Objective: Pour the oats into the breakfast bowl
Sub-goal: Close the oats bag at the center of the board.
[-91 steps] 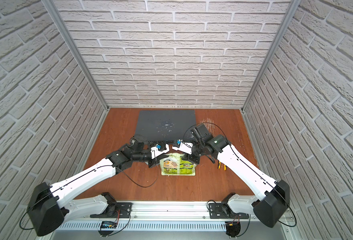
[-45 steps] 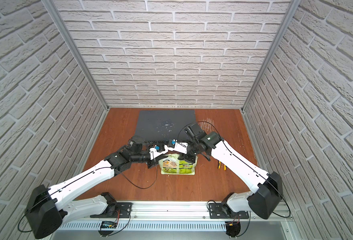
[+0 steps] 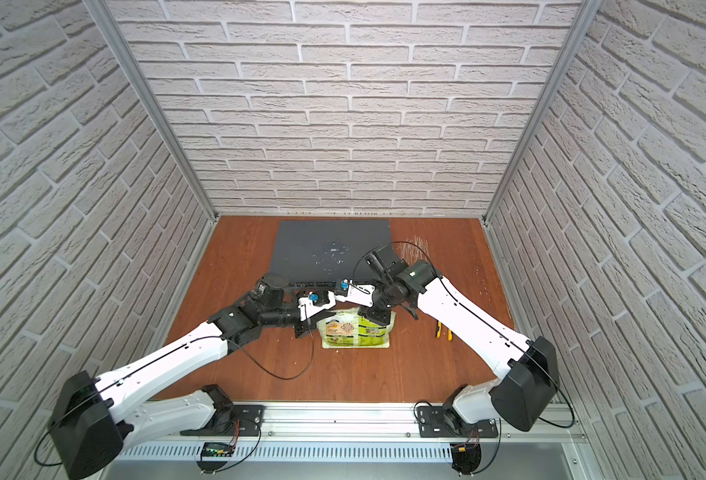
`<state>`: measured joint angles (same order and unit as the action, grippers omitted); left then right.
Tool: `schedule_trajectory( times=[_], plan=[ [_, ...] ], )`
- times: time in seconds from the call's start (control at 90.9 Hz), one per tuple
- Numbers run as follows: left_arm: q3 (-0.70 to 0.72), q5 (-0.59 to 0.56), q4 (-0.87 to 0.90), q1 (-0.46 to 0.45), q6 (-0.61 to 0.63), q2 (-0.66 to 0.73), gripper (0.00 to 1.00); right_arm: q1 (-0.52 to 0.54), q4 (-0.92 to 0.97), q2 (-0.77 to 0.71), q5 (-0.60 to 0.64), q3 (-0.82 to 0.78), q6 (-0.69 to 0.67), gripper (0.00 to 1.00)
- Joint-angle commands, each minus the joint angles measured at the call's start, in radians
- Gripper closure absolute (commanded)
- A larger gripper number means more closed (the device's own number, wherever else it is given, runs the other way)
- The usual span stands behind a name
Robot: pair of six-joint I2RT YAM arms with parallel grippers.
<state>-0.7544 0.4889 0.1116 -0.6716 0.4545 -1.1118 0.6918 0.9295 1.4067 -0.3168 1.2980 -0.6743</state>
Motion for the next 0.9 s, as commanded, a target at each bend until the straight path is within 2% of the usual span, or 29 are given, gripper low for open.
schedule_trajectory(
  times=[0.0, 0.055, 0.099, 0.132, 0.198, 0.297, 0.363, 0.418, 0.495, 0.528, 0.605, 0.693, 0.737, 0.825, 0.891],
  plan=[
    [-0.004, 0.022, -0.106, -0.001, 0.007, 0.016, 1.00, -0.023, 0.017, -0.067, 0.035, 0.001, -0.003, 0.80],
    [-0.006, 0.022, -0.103, -0.001, 0.007, 0.013, 1.00, -0.031, 0.021, -0.080, 0.041, -0.004, -0.004, 0.73],
    [-0.007, 0.022, -0.100, -0.001, 0.007, 0.011, 1.00, -0.034, 0.024, -0.088, 0.043, -0.007, -0.007, 0.72],
    [-0.008, 0.022, -0.098, 0.000, 0.007, 0.011, 1.00, -0.036, 0.031, -0.092, 0.046, -0.006, -0.011, 0.77],
    [-0.008, 0.020, -0.095, 0.000, 0.007, 0.011, 1.00, -0.040, 0.054, -0.092, 0.060, -0.006, -0.017, 0.95],
    [-0.009, 0.022, -0.092, 0.000, 0.007, 0.011, 1.00, -0.047, 0.076, -0.095, 0.093, -0.010, -0.022, 0.96],
    [-0.010, 0.022, -0.089, -0.001, 0.007, 0.010, 1.00, -0.053, 0.073, -0.103, 0.116, -0.019, -0.021, 0.81],
    [-0.012, 0.022, -0.087, 0.000, 0.007, 0.008, 1.00, -0.058, 0.067, -0.110, 0.123, -0.029, -0.023, 0.71],
    [-0.015, 0.023, -0.084, 0.000, 0.007, 0.006, 1.00, -0.061, 0.062, -0.115, 0.124, -0.038, -0.027, 0.67],
    [-0.016, 0.023, -0.083, 0.000, 0.007, 0.006, 1.00, -0.061, 0.064, -0.115, 0.126, -0.039, -0.029, 0.69],
    [-0.017, 0.026, -0.084, 0.000, 0.007, 0.006, 1.00, -0.063, 0.088, -0.109, 0.142, -0.032, -0.035, 0.94],
    [-0.018, 0.031, -0.078, 0.001, 0.007, 0.005, 1.00, -0.075, 0.110, -0.113, 0.169, -0.029, -0.040, 0.97],
    [-0.022, 0.033, -0.070, 0.000, 0.007, 0.004, 1.00, -0.082, 0.107, -0.122, 0.182, -0.031, -0.039, 0.92],
    [-0.028, 0.034, -0.050, 0.002, 0.009, 0.002, 1.00, -0.093, 0.092, -0.144, 0.183, -0.043, -0.039, 0.69],
    [-0.029, 0.035, -0.046, 0.002, 0.007, 0.004, 1.00, -0.095, 0.080, -0.154, 0.172, -0.055, -0.039, 0.65]
  ],
)
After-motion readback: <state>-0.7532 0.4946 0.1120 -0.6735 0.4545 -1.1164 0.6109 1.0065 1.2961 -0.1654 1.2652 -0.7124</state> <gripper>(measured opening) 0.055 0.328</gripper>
